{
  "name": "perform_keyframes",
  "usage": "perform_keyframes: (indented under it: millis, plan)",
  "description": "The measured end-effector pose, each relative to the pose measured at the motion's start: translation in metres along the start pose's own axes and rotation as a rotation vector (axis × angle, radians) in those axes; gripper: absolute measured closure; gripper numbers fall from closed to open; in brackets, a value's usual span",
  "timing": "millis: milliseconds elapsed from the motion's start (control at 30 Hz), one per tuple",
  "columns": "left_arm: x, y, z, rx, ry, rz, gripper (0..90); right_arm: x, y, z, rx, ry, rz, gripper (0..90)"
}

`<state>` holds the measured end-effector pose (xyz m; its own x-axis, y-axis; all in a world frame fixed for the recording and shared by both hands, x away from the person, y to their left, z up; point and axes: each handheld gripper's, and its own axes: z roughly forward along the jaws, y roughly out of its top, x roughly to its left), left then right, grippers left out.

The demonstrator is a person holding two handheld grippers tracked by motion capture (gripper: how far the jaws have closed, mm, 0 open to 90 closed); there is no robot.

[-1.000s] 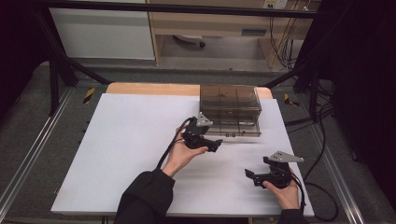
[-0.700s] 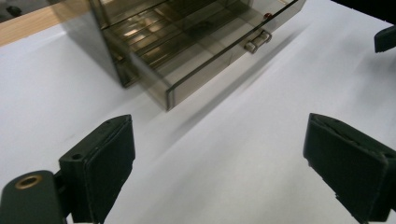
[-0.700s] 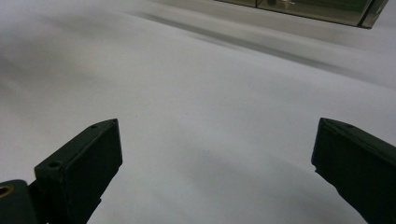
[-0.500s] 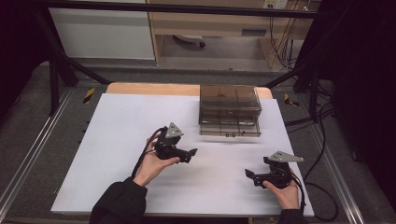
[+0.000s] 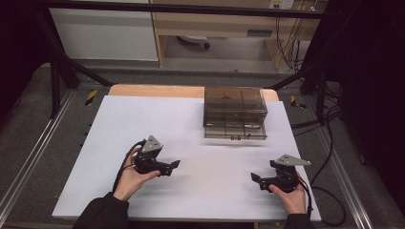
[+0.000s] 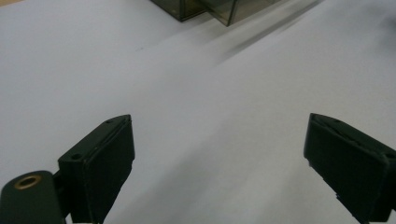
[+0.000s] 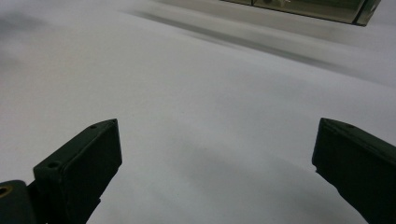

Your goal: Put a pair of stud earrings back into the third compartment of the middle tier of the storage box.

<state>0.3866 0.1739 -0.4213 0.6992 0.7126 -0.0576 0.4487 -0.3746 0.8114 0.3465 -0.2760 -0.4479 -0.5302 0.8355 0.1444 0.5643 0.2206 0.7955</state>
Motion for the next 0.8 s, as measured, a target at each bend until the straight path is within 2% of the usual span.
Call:
perform_keyframes:
  millis: [133, 467, 667, 800]
  plan:
    - [0.007, -0.015, -0.010, 0.017, 0.010, 0.015, 8.4, 0.000, 0.000, 0.000, 0.000, 0.000, 0.000, 2.1]
    - [0.024, -0.041, -0.039, -0.013, 0.045, -0.015, 8.4, 0.000, 0.000, 0.000, 0.005, -0.004, -0.004, 1.9]
    - [0.035, -0.059, -0.050, 0.013, 0.070, -0.022, 8.4, 0.000, -0.001, 0.000, 0.007, -0.005, -0.001, 1.8]
    - [0.042, -0.068, -0.058, 0.006, 0.086, -0.034, 8.4, 0.001, -0.001, 0.000, 0.010, -0.004, 0.000, 1.8]
